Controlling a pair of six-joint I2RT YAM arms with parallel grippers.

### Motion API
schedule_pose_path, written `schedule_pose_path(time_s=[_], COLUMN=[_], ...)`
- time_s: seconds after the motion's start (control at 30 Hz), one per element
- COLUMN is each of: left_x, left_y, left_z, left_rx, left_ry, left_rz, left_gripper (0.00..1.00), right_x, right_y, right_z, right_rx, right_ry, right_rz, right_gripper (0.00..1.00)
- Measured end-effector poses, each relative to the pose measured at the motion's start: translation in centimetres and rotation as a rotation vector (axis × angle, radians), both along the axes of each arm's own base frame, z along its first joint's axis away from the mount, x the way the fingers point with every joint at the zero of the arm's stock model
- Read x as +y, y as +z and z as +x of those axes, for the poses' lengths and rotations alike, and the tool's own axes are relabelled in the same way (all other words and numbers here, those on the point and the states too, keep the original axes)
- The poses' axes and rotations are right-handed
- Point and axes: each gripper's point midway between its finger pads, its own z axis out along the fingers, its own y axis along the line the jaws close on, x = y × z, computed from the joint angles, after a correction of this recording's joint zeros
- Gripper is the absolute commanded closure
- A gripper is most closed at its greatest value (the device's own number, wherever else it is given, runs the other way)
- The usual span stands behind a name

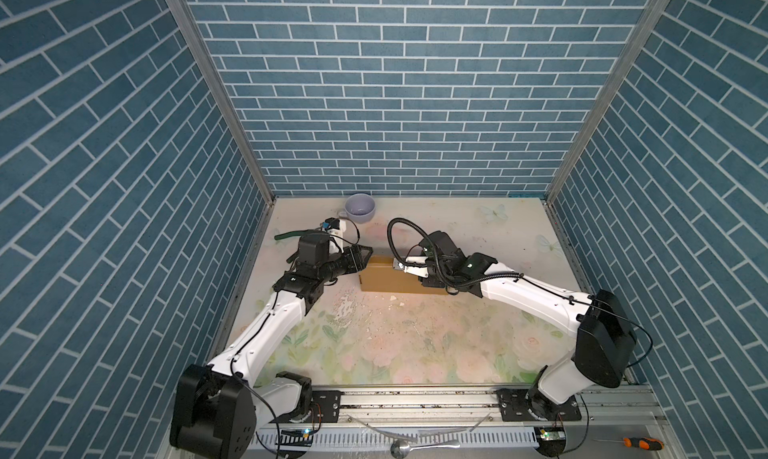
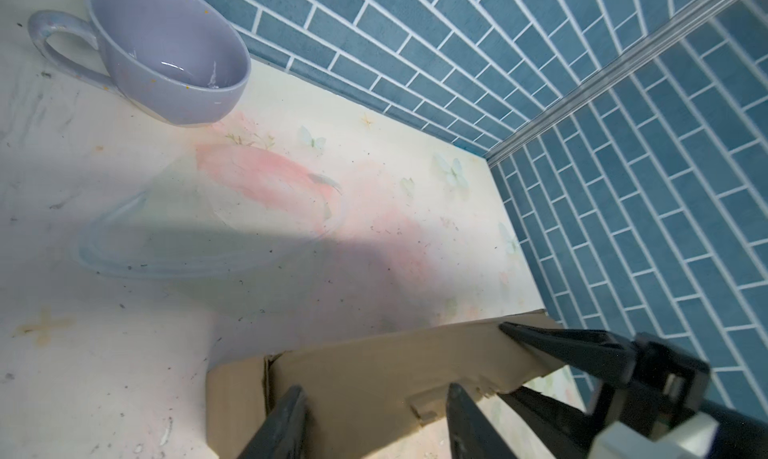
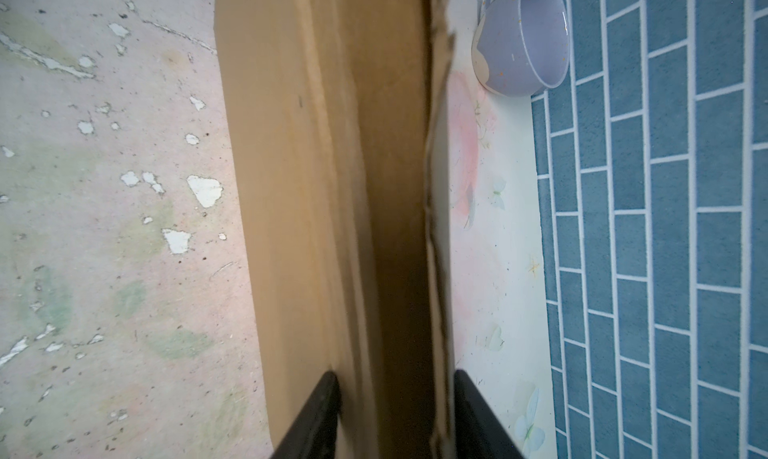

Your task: Fold the paper box

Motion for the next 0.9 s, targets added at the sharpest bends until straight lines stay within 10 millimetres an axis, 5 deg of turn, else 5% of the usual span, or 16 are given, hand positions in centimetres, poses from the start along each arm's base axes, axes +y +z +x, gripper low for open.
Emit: schedule_pose_path(time_s=[0.3, 0.53, 0.6, 0.77, 0.9], left_x=[0.8, 1.6, 1.6, 0.4, -1.9], left_y=[-2.0, -5.2, -4.0, 3.5, 4.6], left_z=[-0.5, -1.8, -1.9, -0.9, -1.8], left_rx=[-0.005, 0.101, 0.086, -0.161, -0.336], left_ry=[-0.004, 0.000, -0.008, -0.108, -0.298], left_rz=[0.135, 0.190, 0.200, 0.242, 0.394], left_gripper=[0.46, 0.39, 0.34, 0.28, 0.19], right_x=[0.1, 0.1, 0.1, 0.1, 0.0], right_y=[0.1, 0.2, 0.2, 0.1, 0.1], right_z=[0.1, 0.2, 0.2, 0.1, 0.1], right_rx=[0.006, 0.004, 0.003, 0.005, 0.011], right_ry=[-0.026, -0.031, -0.030, -0.027, -0.022], right_rz=[0.026, 0.026, 0.025, 0.024, 0.026], right_gripper=[0.48, 0.54, 0.55, 0.59, 0.59])
